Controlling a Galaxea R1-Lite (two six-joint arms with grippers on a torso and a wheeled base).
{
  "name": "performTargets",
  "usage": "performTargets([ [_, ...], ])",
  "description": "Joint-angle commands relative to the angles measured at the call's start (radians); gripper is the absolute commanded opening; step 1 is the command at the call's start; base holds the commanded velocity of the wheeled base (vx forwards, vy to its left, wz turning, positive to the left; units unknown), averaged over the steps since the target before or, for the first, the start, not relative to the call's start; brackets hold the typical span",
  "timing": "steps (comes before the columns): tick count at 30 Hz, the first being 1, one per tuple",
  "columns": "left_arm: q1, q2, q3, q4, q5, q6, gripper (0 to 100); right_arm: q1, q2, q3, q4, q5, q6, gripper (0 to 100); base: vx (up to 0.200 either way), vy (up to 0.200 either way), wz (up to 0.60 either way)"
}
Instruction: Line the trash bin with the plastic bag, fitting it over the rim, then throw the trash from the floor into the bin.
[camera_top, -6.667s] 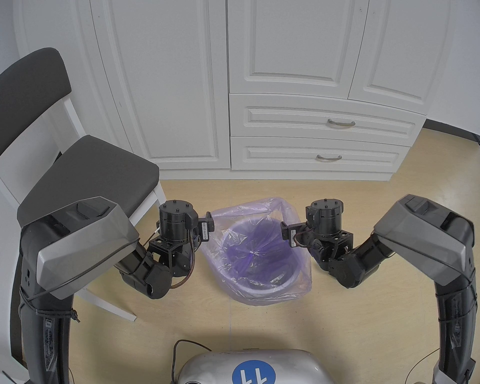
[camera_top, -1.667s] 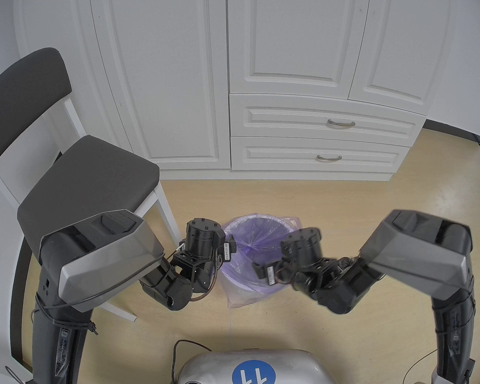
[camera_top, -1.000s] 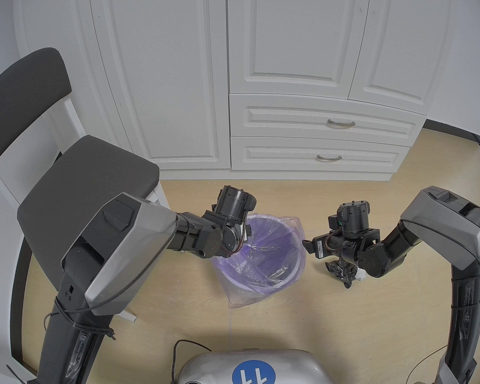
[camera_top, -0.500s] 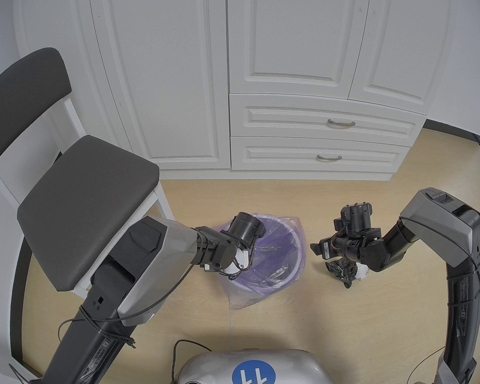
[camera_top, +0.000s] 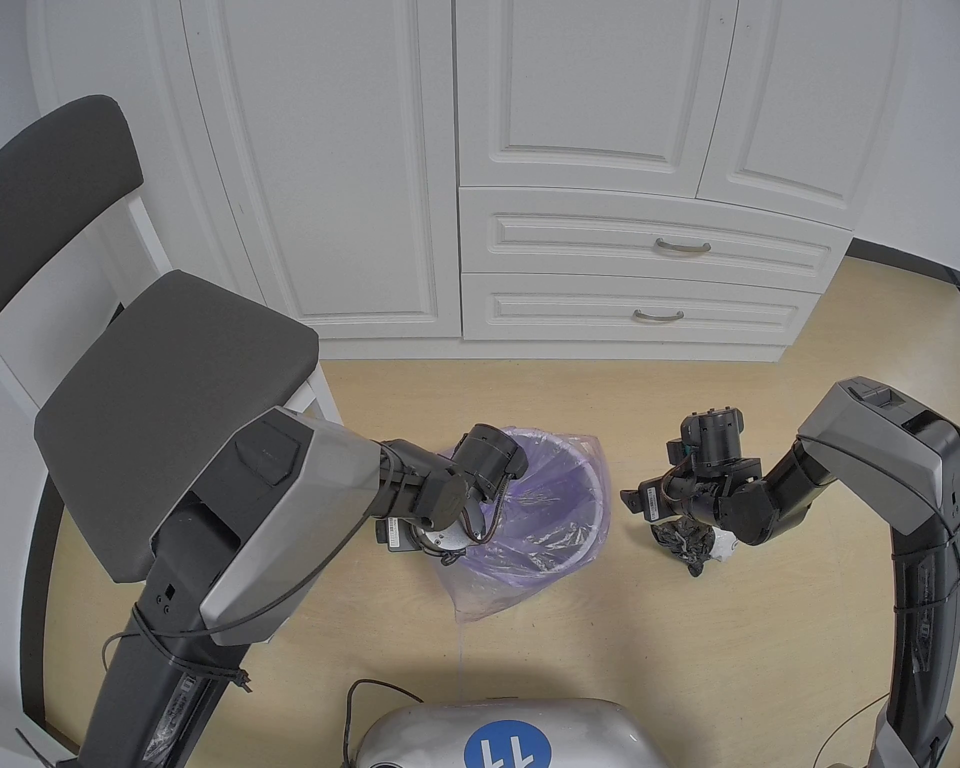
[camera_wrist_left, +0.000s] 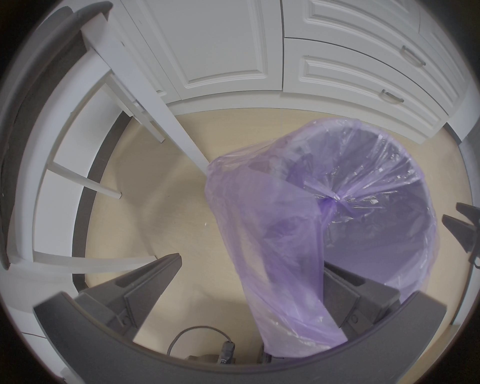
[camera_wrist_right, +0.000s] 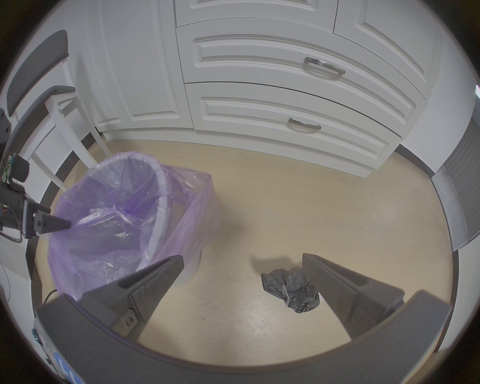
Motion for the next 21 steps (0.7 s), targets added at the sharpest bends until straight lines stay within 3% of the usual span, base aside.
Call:
performTargets([
  [1, -0.022, -0.104, 0.118, -0.033, -0.002, -0.019, 100, 0.001, 0.002, 0.000, -0.001, -0.001, -0.001, 100, 0.000, 0.000, 0.00],
  [9, -0.033, -0.163, 0.337, -0.203, -0.003, -0.010, 100, 0.001, 0.007, 0.000, -0.001, -0.001, -0.001, 100, 0.000, 0.000, 0.00],
  [21, -0.034, -0.181, 0.512, -0.355, -0.006, -0.007, 100, 0.003, 0.022, -0.006, -0.004, -0.001, -0.001, 100, 0.000, 0.000, 0.00],
])
